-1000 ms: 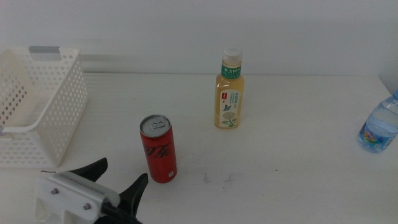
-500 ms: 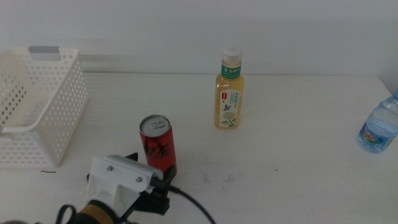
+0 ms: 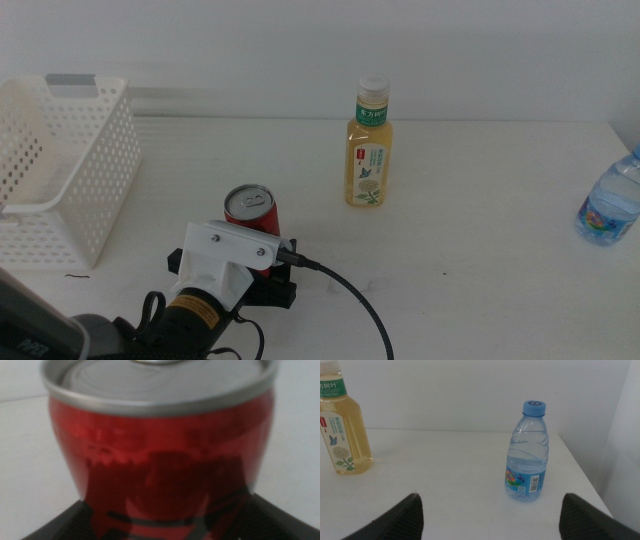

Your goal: Use arms to grab the bottles and put them into the dustbin to the left of the table.

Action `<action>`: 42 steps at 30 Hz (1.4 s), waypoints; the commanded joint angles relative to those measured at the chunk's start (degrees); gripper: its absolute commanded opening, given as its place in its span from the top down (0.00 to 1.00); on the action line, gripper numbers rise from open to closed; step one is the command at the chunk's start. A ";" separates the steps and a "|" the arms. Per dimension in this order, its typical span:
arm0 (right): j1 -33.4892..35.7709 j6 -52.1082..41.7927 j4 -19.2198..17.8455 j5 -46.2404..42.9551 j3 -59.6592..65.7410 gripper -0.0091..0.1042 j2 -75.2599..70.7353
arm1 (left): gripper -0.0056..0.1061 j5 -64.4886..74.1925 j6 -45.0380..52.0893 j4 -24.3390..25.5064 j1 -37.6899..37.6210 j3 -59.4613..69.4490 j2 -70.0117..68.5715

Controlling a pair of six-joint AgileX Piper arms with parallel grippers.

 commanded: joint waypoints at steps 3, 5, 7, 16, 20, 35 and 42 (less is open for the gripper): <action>-0.23 -0.37 -0.45 -0.55 0.21 0.15 -0.27 | 0.11 0.74 1.12 -1.66 -0.13 -0.49 0.09; -0.23 -0.37 -0.45 -0.55 0.21 0.15 -0.27 | 0.11 1.21 1.12 -1.66 -0.13 -0.49 0.09; -0.23 -0.37 -0.45 -0.55 0.21 0.15 -0.27 | 0.11 1.19 1.12 -1.66 -0.13 -0.49 0.20; -0.23 -0.37 -0.45 -0.55 0.21 0.15 -0.27 | 0.11 0.63 0.99 -2.14 -0.13 -0.79 1.98; -0.23 -0.37 -0.45 -0.55 0.21 0.15 -0.27 | 0.11 0.75 0.89 -2.14 -0.13 -1.29 1.98; -0.23 -0.37 -0.45 -0.55 0.21 0.15 -0.27 | 0.96 2.44 3.91 -2.63 -0.13 0.18 -2.72; -0.23 -0.37 -0.45 -0.55 0.21 0.15 -0.27 | 0.97 34.86 6.50 -7.79 0.21 -1.60 -23.25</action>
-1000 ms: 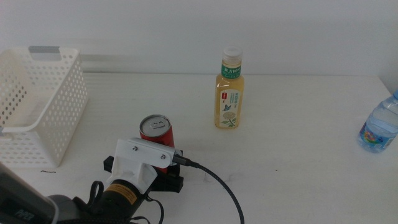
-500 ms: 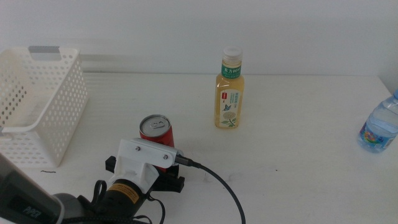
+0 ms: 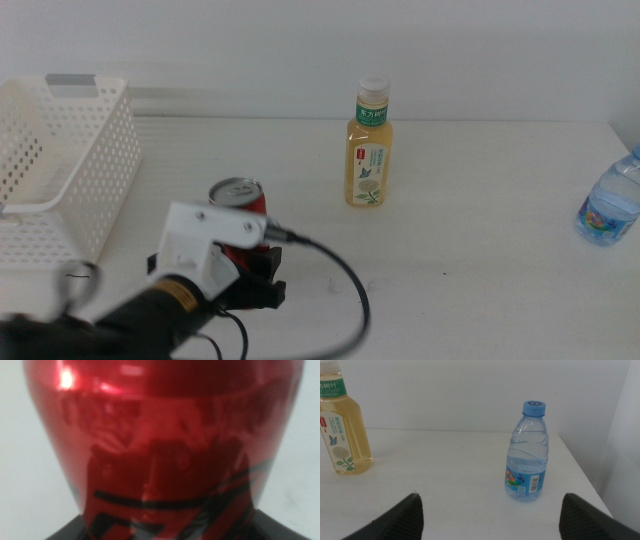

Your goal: Use arms to grab the bottles and put them into the dustbin to the left of the table.

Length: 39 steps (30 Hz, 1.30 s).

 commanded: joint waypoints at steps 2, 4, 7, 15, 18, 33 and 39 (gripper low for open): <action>-0.23 -0.37 -0.45 -0.55 0.21 0.15 -0.27 | 0.97 22.33 7.68 -7.56 2.79 -4.46 -11.62; -0.23 -0.37 -0.45 -0.55 0.21 0.15 -0.27 | 0.97 38.07 11.93 -8.19 8.39 -8.85 -15.14; -0.23 -0.37 -0.45 -0.55 0.21 0.15 -0.27 | 0.97 55.11 12.63 -3.63 16.16 -16.28 -17.40; -0.23 -0.37 -0.45 -0.55 0.21 0.15 -0.27 | 0.97 77.37 10.59 11.18 27.72 -36.19 -16.97; -0.23 -0.37 -0.45 -0.55 0.21 0.15 -0.27 | 0.97 86.11 10.84 15.47 32.55 -43.61 -14.06; -0.23 -0.37 -0.45 -0.55 0.21 0.15 -0.27 | 0.97 97.62 16.76 21.60 52.12 -68.16 11.84; -0.23 -0.37 -0.45 -0.55 0.21 0.15 -0.27 | 0.94 93.72 17.47 22.04 52.39 -68.16 18.01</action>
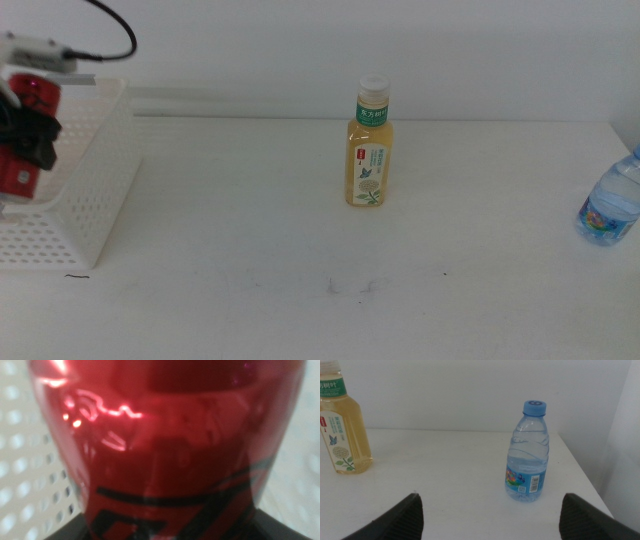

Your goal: Use arms to grab the bottles and put them into the dustbin to the left of the table.

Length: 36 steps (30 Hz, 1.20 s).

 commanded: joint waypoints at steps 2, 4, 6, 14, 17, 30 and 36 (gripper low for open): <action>-0.23 -0.37 -0.45 -0.55 0.21 0.15 -0.27 | 0.88 -2.44 1.38 0.44 -0.02 -0.98 2.24; -0.23 -0.37 -0.45 -0.55 0.21 0.15 -0.27 | 0.78 -3.07 1.38 0.44 -0.02 -0.98 3.62; -0.23 -0.37 -0.45 -0.55 0.21 0.15 -0.27 | 0.61 -3.75 1.14 0.25 -0.02 -0.87 4.63; -0.23 -0.37 -0.45 -0.55 0.21 0.15 -0.27 | 0.11 0.53 -5.07 -1.01 -0.02 -1.49 2.04; -0.23 -0.37 -0.45 -0.55 0.21 0.15 -0.27 | 0.11 3.37 -4.79 -3.42 -0.66 -1.49 -3.02; -0.23 -0.37 -0.45 -0.55 0.21 0.15 -0.27 | 0.11 -10.48 -16.61 -1.37 -23.89 12.13 -35.67; -0.23 -0.37 -0.45 -0.55 0.21 0.15 -0.27 | 0.11 -16.96 -25.67 7.39 -40.12 15.50 -38.40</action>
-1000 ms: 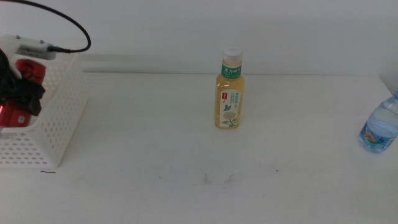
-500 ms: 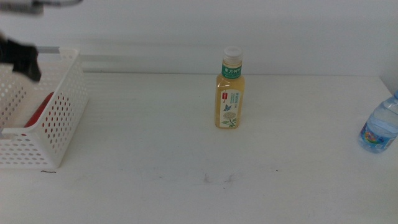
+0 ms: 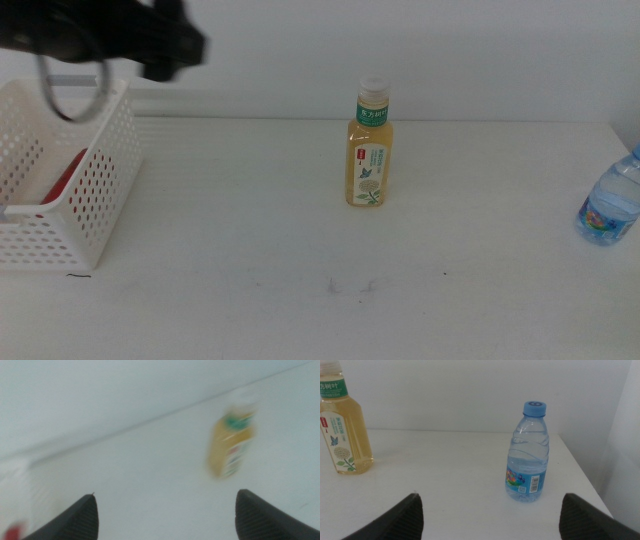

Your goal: Use arms to grab the bottles and put them into the dustbin to the left of the table.

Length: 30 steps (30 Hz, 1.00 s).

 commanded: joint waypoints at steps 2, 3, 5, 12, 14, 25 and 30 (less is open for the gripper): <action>-0.23 -0.37 -0.45 -0.55 0.21 0.15 -0.27 | 0.11 -14.21 -4.70 2.94 -7.82 6.58 -1.36; -0.23 -0.37 -0.45 -0.55 0.21 0.15 -0.27 | 0.11 -22.86 -4.70 2.51 -9.44 11.02 -1.74; -0.23 -0.37 -0.45 -0.55 0.21 0.15 -0.27 | 0.11 -39.82 -4.56 -0.77 -11.05 20.66 -2.06; -0.23 -0.37 -0.45 -0.55 0.21 0.15 -0.27 | 0.11 -79.75 2.85 -22.07 -18.58 45.24 12.66; -0.23 -0.37 -0.45 -0.55 0.21 0.15 -0.27 | 0.11 -83.02 2.85 -24.04 -20.52 44.35 19.33; -0.23 -0.37 -0.45 -0.55 0.21 0.15 -0.27 | 0.11 -95.08 0.09 -26.57 -23.66 22.94 48.71; -0.23 -0.37 -0.45 -0.55 0.21 0.15 -0.27 | 0.11 -89.64 9.30 -32.65 -23.66 15.25 50.97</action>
